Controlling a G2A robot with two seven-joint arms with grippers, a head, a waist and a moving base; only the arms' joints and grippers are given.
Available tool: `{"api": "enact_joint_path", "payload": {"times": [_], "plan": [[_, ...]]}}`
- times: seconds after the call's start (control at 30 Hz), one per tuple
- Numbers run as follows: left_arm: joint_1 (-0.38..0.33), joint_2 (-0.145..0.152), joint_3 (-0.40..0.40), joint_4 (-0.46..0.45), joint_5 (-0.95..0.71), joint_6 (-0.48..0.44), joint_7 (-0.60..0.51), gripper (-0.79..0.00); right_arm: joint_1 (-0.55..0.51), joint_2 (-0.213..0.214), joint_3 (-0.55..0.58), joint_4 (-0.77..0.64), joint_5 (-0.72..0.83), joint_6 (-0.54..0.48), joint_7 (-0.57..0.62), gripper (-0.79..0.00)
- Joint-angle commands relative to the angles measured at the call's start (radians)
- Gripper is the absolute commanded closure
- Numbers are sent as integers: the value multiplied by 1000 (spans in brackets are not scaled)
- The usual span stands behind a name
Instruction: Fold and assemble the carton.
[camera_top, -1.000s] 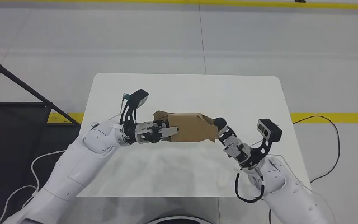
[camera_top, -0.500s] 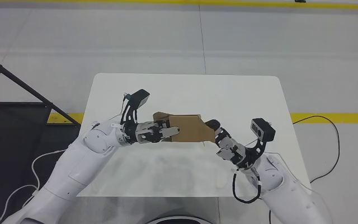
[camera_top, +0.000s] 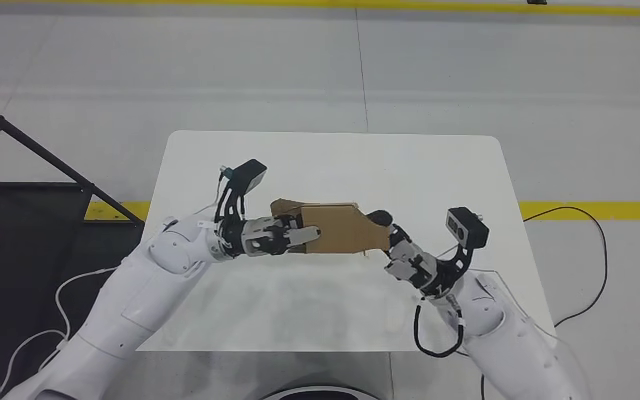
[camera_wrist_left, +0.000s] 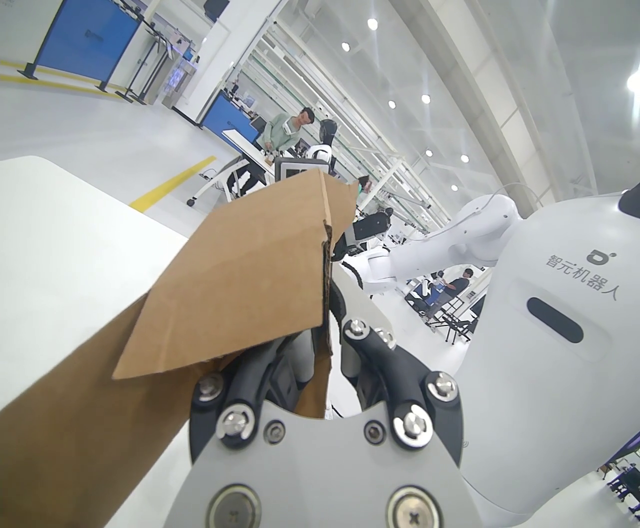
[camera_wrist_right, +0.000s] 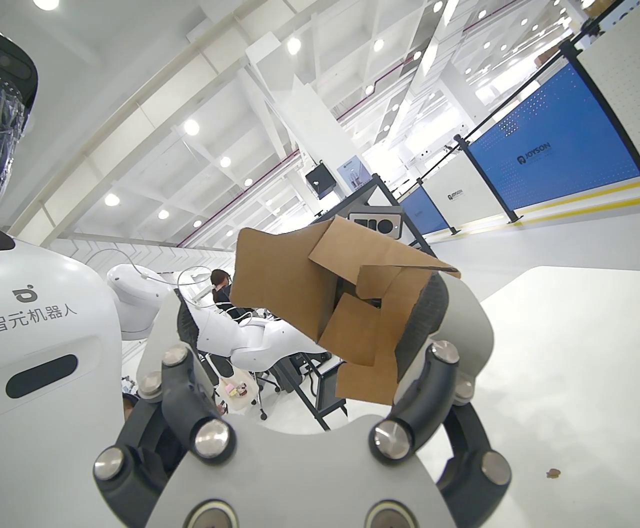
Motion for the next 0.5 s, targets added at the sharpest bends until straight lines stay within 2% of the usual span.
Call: {"api": "enact_joint_path", "payload": {"times": [0.0, 0.47], "plan": [[1, 1, -1, -2, -1, -2, 2, 0, -12, 1, 17, -5, -4, 0, -5, -785], [10, 8, 2, -35, -89, -43, 43, 0, -97, 3, 92, -59, -45, 0, -53, -785]]}}
